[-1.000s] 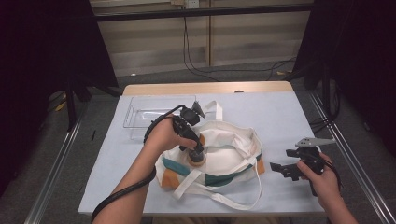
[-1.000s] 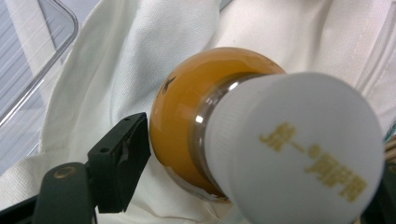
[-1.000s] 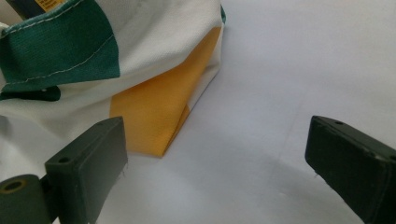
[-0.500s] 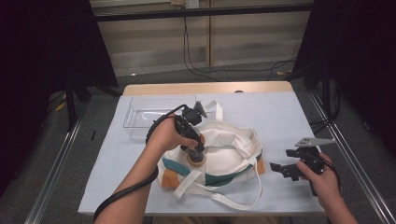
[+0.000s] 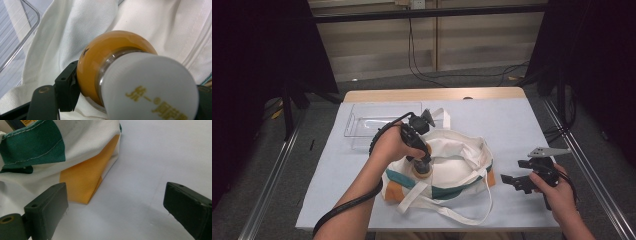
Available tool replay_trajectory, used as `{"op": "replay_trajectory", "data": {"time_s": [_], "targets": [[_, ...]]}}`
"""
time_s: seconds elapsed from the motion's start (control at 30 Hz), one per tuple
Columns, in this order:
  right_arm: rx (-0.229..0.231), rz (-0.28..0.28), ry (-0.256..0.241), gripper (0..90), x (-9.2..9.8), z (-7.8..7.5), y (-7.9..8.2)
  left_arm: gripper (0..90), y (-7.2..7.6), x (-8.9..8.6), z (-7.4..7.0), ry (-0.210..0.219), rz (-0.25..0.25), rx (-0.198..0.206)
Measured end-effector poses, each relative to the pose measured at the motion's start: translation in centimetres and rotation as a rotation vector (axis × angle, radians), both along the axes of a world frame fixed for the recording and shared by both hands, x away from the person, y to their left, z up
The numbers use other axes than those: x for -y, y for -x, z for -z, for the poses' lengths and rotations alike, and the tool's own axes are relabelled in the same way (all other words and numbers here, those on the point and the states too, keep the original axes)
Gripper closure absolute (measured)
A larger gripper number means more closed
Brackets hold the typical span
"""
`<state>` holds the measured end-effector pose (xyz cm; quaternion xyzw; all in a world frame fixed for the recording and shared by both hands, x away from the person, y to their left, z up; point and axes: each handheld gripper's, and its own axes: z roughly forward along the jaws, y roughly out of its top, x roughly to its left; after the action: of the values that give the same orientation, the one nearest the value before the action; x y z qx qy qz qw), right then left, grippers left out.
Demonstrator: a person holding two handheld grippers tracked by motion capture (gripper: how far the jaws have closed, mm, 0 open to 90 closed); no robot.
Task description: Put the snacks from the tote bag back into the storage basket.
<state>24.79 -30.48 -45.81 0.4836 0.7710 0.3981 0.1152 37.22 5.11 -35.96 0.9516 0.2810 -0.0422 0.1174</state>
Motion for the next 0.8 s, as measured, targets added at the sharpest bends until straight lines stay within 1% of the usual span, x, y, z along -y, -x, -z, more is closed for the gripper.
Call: {"op": "replay_trajectory", "data": {"time_s": [0.03,0.13,0.2,0.27,0.3,0.33,0.4,0.47,0.53,0.63,0.7,0.77,0.8], "targets": [[0.000,0.000,0.000,5.1,0.0,0.0,0.0,29.2,0.0,0.0,0.0,-0.003,0.005,0.002],[0.001,-0.001,0.000,5.1,0.0,0.0,0.0,29.2,0.0,0.0,0.0,0.001,-0.014,-0.002],[0.000,0.000,0.001,5.1,0.0,0.0,0.0,29.3,-0.1,0.0,0.0,0.001,-0.013,-0.003],[0.000,0.000,0.001,5.1,0.0,0.0,0.0,29.3,0.1,0.0,0.0,-0.001,-0.023,-0.003],[0.000,0.000,0.000,5.1,0.0,0.0,0.0,29.4,0.0,0.0,-0.1,-0.008,-0.016,-0.001],[0.000,-0.001,0.000,5.1,0.0,0.0,0.0,29.4,0.1,0.1,-0.2,-0.017,-0.024,-0.009],[0.000,-0.001,-0.001,5.1,0.0,0.0,0.0,29.4,0.1,0.2,-0.2,-0.025,-0.023,-0.006],[0.000,0.001,-0.001,5.1,0.0,-0.1,0.0,29.5,0.2,0.3,-0.2,-0.028,-0.037,-0.004],[0.003,0.003,-0.004,5.1,0.0,-0.1,0.0,29.5,0.2,0.4,-0.3,-0.029,-0.033,-0.006],[-0.001,0.002,-0.003,5.1,0.1,0.0,0.0,29.6,0.2,0.5,-0.7,-0.036,-0.033,-0.006],[-0.002,0.002,-0.004,5.1,0.1,0.0,0.0,29.6,0.2,0.6,-1.0,-0.032,-0.048,-0.001],[-0.002,0.001,-0.006,5.1,0.0,0.0,0.0,29.6,0.1,0.5,-1.3,-0.037,-0.039,-0.014],[-0.001,0.001,-0.006,5.1,0.0,-0.1,0.0,29.6,0.1,0.5,-1.4,-0.030,-0.050,-0.020]]}}
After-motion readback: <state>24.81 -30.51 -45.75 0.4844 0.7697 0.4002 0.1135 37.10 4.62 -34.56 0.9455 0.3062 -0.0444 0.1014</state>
